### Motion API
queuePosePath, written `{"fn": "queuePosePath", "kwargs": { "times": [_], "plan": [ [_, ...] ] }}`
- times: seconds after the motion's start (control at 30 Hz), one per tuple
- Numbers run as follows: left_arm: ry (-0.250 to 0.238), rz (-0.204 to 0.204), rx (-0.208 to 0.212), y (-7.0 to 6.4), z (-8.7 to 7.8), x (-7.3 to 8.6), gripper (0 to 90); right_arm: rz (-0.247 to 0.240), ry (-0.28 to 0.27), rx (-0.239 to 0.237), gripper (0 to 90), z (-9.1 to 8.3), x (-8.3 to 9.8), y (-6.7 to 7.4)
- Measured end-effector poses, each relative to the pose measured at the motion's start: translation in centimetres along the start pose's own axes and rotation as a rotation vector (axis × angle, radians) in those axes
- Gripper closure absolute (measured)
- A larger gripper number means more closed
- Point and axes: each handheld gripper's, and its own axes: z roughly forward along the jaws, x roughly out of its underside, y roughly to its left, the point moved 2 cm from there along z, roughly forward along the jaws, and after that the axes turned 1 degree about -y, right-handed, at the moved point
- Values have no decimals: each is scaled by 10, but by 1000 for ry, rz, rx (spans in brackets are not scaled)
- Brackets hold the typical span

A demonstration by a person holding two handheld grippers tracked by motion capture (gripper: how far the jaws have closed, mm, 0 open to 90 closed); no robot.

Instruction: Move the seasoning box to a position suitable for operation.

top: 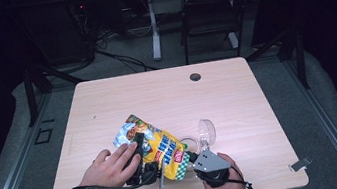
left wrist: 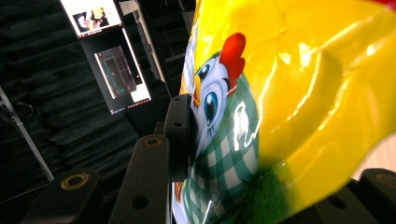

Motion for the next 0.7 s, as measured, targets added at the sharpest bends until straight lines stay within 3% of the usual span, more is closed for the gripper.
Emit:
{"fn": "queuePosePath", "kwargs": {
  "times": [0.43, 0.7],
  "plan": [
    [-5, 9, -15, 1, -1, -1, 687, 6, -3, -2, 897, 0, 0, 1],
    [2, 41, 7, 3, -1, -6, 697, -2, -9, -7, 887, -1, -1, 3]
  ]
}}
